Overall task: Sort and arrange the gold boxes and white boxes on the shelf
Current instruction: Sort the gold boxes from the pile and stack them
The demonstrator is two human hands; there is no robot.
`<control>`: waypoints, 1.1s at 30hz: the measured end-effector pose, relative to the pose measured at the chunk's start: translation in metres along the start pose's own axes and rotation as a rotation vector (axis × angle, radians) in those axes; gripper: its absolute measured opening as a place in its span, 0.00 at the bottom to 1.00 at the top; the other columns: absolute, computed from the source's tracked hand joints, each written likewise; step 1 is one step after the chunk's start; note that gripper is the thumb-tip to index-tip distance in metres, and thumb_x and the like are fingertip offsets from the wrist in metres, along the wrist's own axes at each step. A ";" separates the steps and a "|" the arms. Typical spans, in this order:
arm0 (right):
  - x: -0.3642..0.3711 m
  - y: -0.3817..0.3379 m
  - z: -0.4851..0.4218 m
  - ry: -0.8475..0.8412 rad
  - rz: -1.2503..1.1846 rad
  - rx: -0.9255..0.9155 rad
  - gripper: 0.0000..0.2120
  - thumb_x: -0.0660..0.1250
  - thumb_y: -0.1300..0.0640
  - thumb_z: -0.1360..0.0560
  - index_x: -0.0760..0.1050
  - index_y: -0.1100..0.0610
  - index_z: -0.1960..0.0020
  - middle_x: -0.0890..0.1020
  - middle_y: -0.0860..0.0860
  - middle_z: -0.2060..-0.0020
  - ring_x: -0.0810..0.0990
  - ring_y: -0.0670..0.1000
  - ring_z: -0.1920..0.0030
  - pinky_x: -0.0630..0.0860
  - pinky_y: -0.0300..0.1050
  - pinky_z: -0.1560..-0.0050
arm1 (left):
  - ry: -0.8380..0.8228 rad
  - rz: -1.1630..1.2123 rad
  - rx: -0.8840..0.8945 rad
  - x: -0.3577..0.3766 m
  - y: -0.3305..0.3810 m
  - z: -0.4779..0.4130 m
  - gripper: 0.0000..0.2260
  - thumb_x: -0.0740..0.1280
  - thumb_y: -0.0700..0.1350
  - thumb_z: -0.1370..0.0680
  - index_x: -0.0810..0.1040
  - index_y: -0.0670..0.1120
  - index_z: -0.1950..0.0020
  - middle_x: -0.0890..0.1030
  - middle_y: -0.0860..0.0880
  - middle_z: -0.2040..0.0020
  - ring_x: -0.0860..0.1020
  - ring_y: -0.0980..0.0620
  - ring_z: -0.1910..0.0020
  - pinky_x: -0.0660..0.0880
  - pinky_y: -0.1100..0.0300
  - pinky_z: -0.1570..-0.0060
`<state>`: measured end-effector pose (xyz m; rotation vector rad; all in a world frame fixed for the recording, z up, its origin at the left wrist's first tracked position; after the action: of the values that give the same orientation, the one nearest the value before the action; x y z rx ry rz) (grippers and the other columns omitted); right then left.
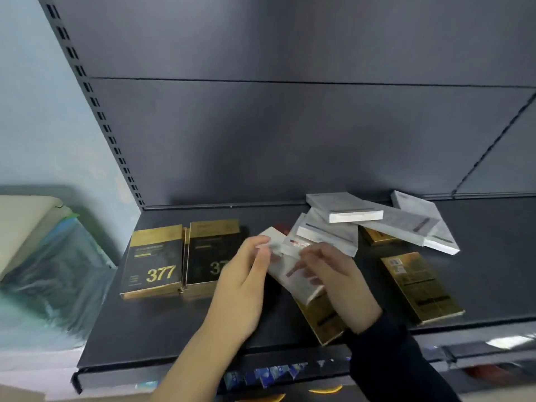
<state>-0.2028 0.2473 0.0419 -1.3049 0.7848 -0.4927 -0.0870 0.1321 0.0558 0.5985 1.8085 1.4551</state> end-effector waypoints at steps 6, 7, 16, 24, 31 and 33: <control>-0.060 0.036 0.017 0.246 0.009 0.139 0.13 0.61 0.53 0.20 0.76 0.58 0.60 0.80 0.49 0.67 0.79 0.42 0.65 0.70 0.40 0.61 | -0.167 -0.074 -0.111 0.063 -0.015 0.015 0.19 0.49 0.61 0.20 0.75 0.55 0.44 0.82 0.53 0.51 0.79 0.61 0.52 0.74 0.67 0.55; -0.063 0.042 0.019 0.257 0.039 0.157 0.13 0.61 0.52 0.20 0.75 0.57 0.60 0.78 0.47 0.69 0.78 0.42 0.66 0.69 0.40 0.62 | -0.165 -0.129 -0.120 0.067 -0.016 0.017 0.19 0.49 0.61 0.19 0.74 0.53 0.46 0.82 0.51 0.54 0.80 0.59 0.55 0.74 0.65 0.58; -0.045 0.079 0.035 0.140 0.091 0.352 0.12 0.58 0.46 0.20 0.73 0.52 0.45 0.79 0.50 0.53 0.78 0.47 0.53 0.70 0.39 0.58 | -0.133 -0.130 -0.181 0.084 -0.030 0.028 0.15 0.52 0.61 0.21 0.69 0.51 0.51 0.69 0.53 0.49 0.72 0.60 0.52 0.66 0.69 0.60; -0.061 0.097 0.049 0.207 0.055 0.447 0.12 0.63 0.52 0.22 0.72 0.54 0.41 0.78 0.53 0.50 0.79 0.53 0.50 0.78 0.53 0.46 | -0.143 0.037 -0.184 0.105 -0.024 0.035 0.08 0.57 0.51 0.18 0.66 0.52 0.56 0.66 0.53 0.53 0.68 0.64 0.54 0.67 0.72 0.56; -0.099 0.093 0.069 0.290 0.077 0.403 0.15 0.62 0.60 0.21 0.69 0.56 0.35 0.79 0.52 0.51 0.80 0.52 0.52 0.79 0.48 0.53 | -0.273 0.144 -0.179 0.126 -0.007 0.031 0.13 0.59 0.59 0.23 0.67 0.50 0.58 0.70 0.45 0.54 0.72 0.51 0.54 0.75 0.61 0.51; -0.114 0.090 0.077 0.339 0.075 0.400 0.17 0.63 0.62 0.22 0.68 0.56 0.34 0.79 0.53 0.50 0.80 0.54 0.50 0.79 0.54 0.47 | -0.329 0.161 -0.200 0.134 -0.006 0.030 0.14 0.60 0.62 0.29 0.70 0.52 0.57 0.75 0.43 0.51 0.77 0.46 0.49 0.77 0.48 0.45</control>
<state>-0.2293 0.4003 -0.0136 -0.8278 0.9535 -0.7799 -0.1470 0.2479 0.0135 0.8408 1.3692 1.5190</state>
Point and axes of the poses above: each hand's wrist, its own z-axis away from the middle knuckle, its own x-axis out of the palm, y = z × x, the point moved 9 cm from there along -z, towards the middle knuckle
